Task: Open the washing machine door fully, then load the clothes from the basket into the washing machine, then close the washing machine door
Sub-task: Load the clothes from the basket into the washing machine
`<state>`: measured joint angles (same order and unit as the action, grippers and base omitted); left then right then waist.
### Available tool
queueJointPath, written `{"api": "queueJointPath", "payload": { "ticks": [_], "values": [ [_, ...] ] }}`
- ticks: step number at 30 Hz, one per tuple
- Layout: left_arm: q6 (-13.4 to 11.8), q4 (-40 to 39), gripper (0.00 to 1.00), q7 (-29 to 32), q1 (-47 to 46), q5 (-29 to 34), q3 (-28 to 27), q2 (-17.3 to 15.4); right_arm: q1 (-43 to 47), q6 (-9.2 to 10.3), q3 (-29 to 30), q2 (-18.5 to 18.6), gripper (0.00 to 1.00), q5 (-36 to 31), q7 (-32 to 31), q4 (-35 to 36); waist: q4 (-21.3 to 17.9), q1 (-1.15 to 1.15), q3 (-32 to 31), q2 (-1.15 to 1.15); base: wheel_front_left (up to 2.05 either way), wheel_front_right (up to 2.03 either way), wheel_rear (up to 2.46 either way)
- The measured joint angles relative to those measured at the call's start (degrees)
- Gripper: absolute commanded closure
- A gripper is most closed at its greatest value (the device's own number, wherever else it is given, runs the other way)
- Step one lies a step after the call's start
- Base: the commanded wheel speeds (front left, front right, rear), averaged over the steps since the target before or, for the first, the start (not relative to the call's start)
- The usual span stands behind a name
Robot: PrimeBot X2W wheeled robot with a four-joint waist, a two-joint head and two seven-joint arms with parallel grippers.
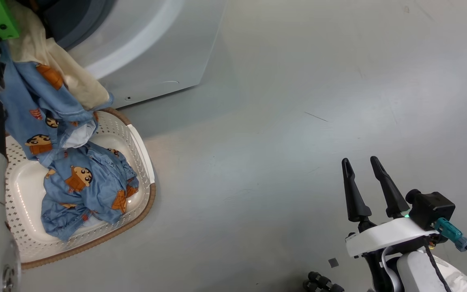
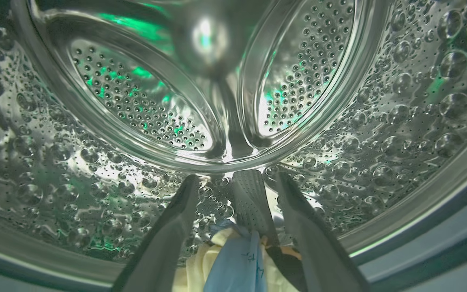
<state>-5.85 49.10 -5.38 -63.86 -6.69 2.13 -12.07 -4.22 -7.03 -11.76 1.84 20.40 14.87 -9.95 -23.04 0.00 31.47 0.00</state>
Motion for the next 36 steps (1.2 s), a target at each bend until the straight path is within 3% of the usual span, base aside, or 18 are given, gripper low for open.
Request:
{"api": "queueJointPath", "payload": {
  "ticks": [10, 22, 36],
  "values": [
    [1.2, -6.0, 0.0, -2.5, 6.2, -2.0, 0.8, 3.9, 0.0, 0.0, 3.6, 0.1, 0.0, -0.3, 0.0, 0.8, 3.7, 0.0, 0.3, 0.0, 0.0, 0.0, 0.0],
    [1.9, -14.1, 0.0, -5.8, 15.2, -2.7, 1.7, 6.0, -0.3, 0.0, 5.3, 0.1, 0.0, -0.3, 0.0, 1.3, 7.9, 0.0, 1.3, 0.0, 0.0, 0.0, 0.0],
    [1.8, -23.6, 0.0, -6.8, 32.0, -5.3, 1.4, 7.9, -1.0, 0.0, 6.3, 0.2, 0.0, -1.4, 0.0, 1.6, 11.4, 0.0, 1.1, 0.0, 0.0, 0.0, 0.0]
  ]
}}
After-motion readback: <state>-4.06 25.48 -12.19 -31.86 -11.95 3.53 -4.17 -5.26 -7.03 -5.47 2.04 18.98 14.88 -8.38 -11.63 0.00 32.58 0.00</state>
